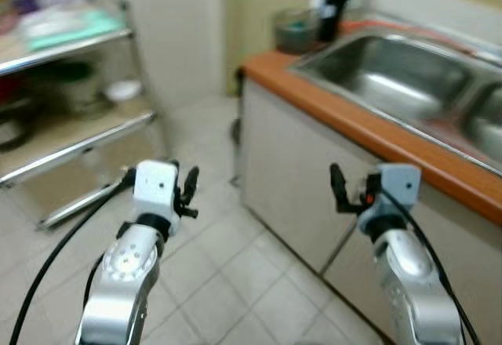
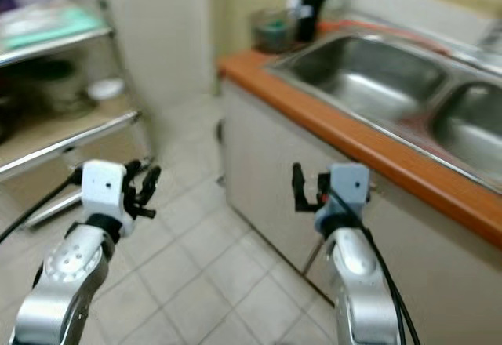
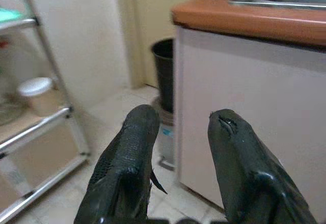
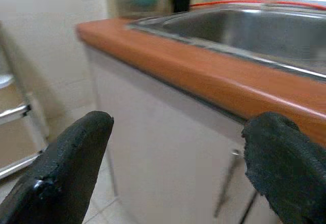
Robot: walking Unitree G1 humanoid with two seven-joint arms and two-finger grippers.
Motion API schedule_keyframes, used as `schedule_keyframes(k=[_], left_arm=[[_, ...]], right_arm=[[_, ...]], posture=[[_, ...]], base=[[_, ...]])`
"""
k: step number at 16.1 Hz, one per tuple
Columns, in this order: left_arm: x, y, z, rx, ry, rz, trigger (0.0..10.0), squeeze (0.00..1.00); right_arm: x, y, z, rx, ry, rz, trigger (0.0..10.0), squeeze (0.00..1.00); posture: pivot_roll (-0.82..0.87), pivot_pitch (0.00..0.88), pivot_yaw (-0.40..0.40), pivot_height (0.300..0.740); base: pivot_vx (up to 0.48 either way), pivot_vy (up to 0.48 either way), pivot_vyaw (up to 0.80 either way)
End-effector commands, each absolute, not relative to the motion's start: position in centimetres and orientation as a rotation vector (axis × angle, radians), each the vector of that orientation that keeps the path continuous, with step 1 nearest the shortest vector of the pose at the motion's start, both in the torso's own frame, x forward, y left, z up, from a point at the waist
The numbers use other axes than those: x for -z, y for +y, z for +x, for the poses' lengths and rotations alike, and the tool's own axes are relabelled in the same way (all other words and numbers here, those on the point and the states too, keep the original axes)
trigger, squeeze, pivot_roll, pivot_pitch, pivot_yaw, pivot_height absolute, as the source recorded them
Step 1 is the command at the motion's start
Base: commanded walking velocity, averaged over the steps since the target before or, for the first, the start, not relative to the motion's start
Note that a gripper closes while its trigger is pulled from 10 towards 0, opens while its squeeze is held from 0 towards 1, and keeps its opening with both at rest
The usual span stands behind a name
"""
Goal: Kitchen organization
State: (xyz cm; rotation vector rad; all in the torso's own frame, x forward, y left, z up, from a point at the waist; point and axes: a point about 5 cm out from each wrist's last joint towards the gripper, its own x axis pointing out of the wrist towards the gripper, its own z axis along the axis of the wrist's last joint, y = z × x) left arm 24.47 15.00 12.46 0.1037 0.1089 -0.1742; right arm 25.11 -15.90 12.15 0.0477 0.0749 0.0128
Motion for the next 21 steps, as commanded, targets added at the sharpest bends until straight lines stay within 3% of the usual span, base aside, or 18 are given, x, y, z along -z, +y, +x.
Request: schedule_keyframes(k=[1, 7, 15, 16, 21], left_arm=[[-12.7, 14.7, 24.6, 0.193, 0.105, 0.106, 10.0, 0.0], [-12.5, 14.9, 25.5, 0.158, 0.137, 0.007, 10.0, 0.0], [-13.4, 14.9, 26.9, 0.146, 0.055, 0.226, 10.0, 0.0], [-13.3, 14.5, 26.8, 0.212, 0.084, 0.145, 10.0, 0.0], [-13.2, 14.2, 27.4, 0.208, 0.068, 0.123, 10.0, 0.0]], right_arm=[[-11.9, -16.0, 25.5, 0.001, 0.092, 0.041, 10.0, 1.0], [-12.8, -15.9, 25.8, 0.045, 0.063, 0.059, 10.0, 1.0], [-12.4, -16.2, 26.0, 0.113, 0.096, -0.047, 10.0, 1.0], [-12.3, -16.2, 26.1, 0.113, 0.114, -0.034, 10.0, 1.0], [-12.7, -16.5, 26.1, 0.141, 0.119, -0.005, 10.0, 1.0]], posture=[[-0.05, 0.0, 0.022, 0.74], [-0.07, 0.0, 0.056, 0.74], [-0.08, 0.0, 0.068, 0.74], [-0.09, 0.0, 0.075, 0.74], [-0.1, 0.0, 0.079, 0.74]], base=[[0.0, 0.0, -0.8], [0.0, 0.0, -0.8], [0.0, 0.0, -0.8], [0.0, 0.48, -0.8], [0.0, 0.177, -0.8]])
